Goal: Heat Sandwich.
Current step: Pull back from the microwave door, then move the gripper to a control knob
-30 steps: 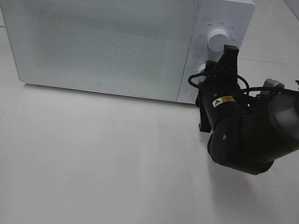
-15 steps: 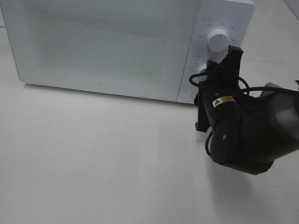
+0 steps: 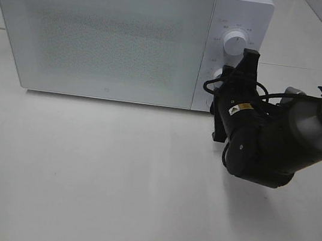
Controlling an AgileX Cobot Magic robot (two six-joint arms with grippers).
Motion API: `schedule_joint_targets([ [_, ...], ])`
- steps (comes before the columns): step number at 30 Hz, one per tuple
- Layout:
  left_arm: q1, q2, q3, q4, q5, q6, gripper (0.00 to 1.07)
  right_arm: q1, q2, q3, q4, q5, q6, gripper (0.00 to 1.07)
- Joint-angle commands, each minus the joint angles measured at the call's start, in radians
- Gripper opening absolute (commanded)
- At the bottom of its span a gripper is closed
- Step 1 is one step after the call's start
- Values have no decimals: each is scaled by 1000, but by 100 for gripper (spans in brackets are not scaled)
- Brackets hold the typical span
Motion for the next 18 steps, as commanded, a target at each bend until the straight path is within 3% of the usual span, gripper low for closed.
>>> schedule_joint_targets([
  [1,1,-21,1,-5,-9,3,100,7,-11,-29,-81,-47,-40,51],
  [2,1,-21,1,-5,-9,3,100,7,-11,-29,-81,-47,-40,51],
  [4,1,-21,1,-5,-9,3,100,4,-11,-29,-81,-64,-67,66],
  [6,1,-21,1,-5,-9,3,100,4,-11,-29,-81,-66,-83,74],
  [9,1,-21,1,-5,-9,3,100,4,-11,-29,-81,-62,-95,82],
  [18,1,-21,1,-5,-9,3,100,4,-11,-28,-80,-60,-126,78],
])
